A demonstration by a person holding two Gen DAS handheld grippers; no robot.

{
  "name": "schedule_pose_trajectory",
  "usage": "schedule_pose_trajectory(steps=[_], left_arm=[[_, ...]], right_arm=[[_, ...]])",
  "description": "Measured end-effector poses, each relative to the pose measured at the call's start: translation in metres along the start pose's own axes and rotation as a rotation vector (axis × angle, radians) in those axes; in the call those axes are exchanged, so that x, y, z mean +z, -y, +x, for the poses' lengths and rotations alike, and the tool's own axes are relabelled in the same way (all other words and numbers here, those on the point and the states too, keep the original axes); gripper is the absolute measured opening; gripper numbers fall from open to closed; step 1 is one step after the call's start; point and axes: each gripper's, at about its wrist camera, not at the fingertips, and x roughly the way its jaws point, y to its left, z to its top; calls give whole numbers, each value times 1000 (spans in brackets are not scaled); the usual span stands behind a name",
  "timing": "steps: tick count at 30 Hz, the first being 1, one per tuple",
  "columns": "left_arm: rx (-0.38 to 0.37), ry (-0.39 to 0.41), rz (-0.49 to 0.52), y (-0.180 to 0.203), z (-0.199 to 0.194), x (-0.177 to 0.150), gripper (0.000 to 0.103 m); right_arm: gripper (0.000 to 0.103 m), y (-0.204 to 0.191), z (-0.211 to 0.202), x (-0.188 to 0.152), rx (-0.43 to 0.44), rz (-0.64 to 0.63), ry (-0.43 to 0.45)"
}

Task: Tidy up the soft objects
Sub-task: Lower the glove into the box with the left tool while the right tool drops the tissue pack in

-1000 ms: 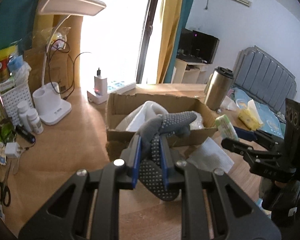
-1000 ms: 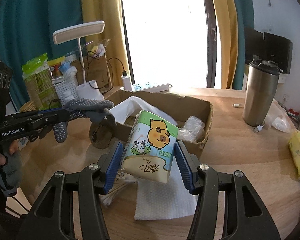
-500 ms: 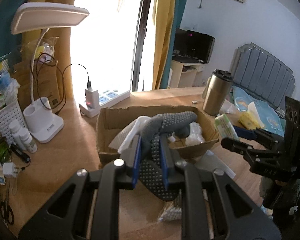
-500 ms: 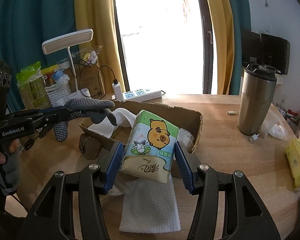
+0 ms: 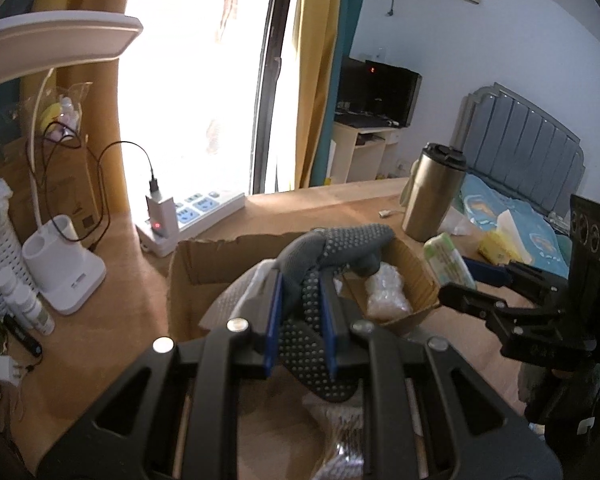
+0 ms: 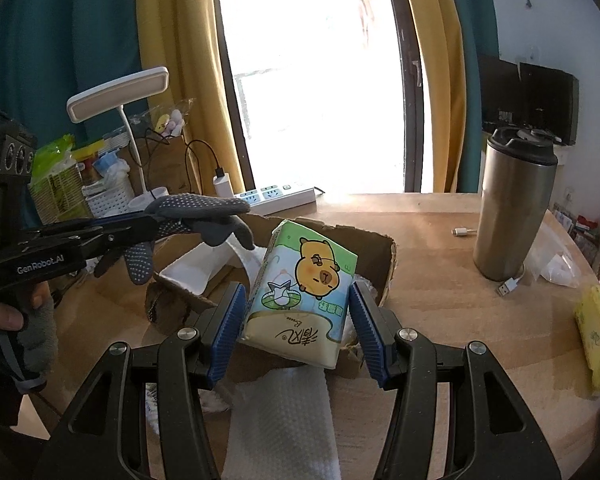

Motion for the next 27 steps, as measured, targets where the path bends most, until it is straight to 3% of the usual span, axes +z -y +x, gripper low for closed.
schedule_pose_trajectory(steps=[21, 27], left_arm=[[-35, -45, -2, -11, 55, 1, 20], [-3, -122, 12, -12, 83, -5, 21]], right_arm=[[57, 11, 31, 11, -5, 1, -12], [57, 13, 39, 13, -5, 2, -20]])
